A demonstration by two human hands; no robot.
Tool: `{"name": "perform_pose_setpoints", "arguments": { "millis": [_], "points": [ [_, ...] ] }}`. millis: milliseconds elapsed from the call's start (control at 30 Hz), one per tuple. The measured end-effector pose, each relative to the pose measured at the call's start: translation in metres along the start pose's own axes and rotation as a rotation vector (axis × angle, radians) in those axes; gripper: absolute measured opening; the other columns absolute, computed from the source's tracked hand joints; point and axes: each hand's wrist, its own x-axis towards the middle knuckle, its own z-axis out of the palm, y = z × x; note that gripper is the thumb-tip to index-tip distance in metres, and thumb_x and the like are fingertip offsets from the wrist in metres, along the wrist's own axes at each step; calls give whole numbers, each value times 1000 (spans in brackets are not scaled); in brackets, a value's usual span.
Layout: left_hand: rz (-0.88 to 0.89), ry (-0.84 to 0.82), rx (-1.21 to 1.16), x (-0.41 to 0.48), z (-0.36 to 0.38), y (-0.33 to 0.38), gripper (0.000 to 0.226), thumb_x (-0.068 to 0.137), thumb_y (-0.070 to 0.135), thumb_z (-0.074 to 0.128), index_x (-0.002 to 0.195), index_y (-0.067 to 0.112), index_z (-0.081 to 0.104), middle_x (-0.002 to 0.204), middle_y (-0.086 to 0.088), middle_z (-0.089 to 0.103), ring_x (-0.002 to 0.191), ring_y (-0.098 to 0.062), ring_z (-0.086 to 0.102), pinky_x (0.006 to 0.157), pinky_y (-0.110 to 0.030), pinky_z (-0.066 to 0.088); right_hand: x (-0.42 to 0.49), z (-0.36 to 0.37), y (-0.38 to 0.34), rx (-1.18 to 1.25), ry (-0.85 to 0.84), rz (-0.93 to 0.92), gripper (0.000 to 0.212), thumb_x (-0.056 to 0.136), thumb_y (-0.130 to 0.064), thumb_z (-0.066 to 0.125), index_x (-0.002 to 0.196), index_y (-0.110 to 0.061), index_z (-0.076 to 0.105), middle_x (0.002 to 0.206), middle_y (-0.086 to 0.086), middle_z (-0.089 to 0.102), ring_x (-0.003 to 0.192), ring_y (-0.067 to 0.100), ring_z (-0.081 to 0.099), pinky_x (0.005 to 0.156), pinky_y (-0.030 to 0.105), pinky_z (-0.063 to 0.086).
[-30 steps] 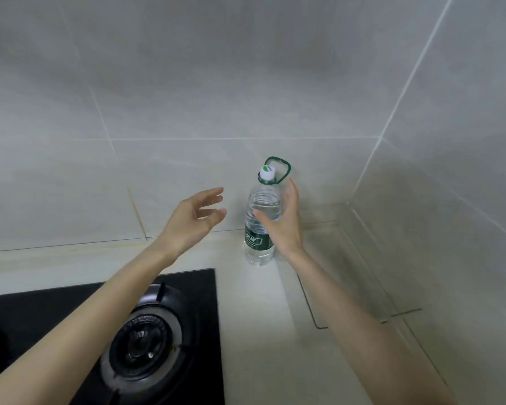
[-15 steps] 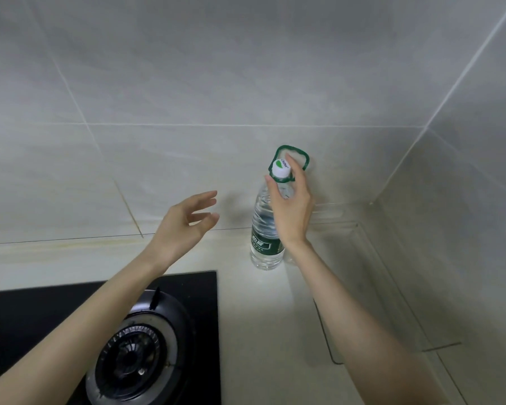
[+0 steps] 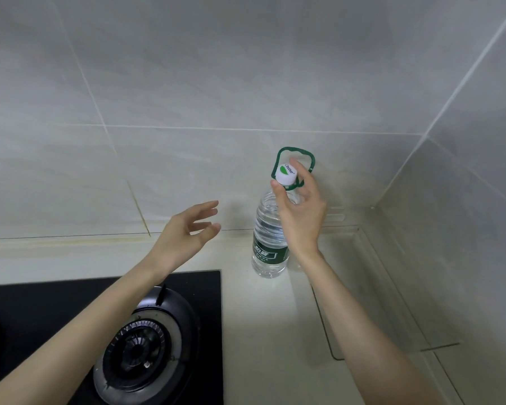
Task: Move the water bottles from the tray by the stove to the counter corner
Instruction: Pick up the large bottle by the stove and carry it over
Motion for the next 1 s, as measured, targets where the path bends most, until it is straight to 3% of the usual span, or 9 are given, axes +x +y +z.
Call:
{"name": "perform_pose_setpoints", "arguments": {
  "millis": [133,267,433,633,800,900,1000],
  "points": [
    [17,-4,-25,-18,-2,5,55,82,21,73,130,38,51,127,10,60,113,-7,59,83,-11,45,-3,-9,-46,41,-125,-3,39,80,-18,75,110,-40,62,101,-29,67,92,14,66,90,29,53],
    [47,-33,-48,-47,-9,15,79,71,27,82,136,45,42,134,10,54,121,-8,52,99,-32,47,-16,-12,-86,179,-270,-13,41,80,-8,75,115,-25,64,105,4,73,93,14,70,90,28,54],
    [86,-30,-47,-94,-27,21,108,61,31,89,140,58,22,141,11,46,126,-4,47,102,-34,42,-42,-1,-134,339,-444,-7,43,79,-1,74,117,-17,63,97,10,74,83,12,70,80,24,56],
    [132,151,-81,-179,-64,8,115,55,33,92,139,61,18,139,8,50,128,-8,49,105,-45,44,-100,29,-200,448,-645,-75,45,78,2,74,116,-17,63,93,3,74,82,11,71,80,26,57],
    [164,370,-56,-265,-102,-6,112,58,28,92,137,61,20,133,14,54,123,0,52,105,-29,43,-162,61,-256,522,-777,-117,43,79,-3,75,118,-17,64,91,4,76,80,14,71,82,34,58],
    [161,513,-52,-323,-132,-14,109,57,27,92,135,57,22,128,16,56,119,3,53,99,-22,43,-213,82,-292,581,-866,-122,42,79,-4,75,118,-18,65,74,-1,74,68,10,66,74,29,58],
    [129,660,-30,-392,-161,-22,108,57,28,92,136,52,22,125,14,58,117,0,55,98,-23,44,-273,100,-333,655,-980,-121,42,79,-6,76,117,-18,66,73,4,73,65,10,63,73,27,57]
  ]
}}
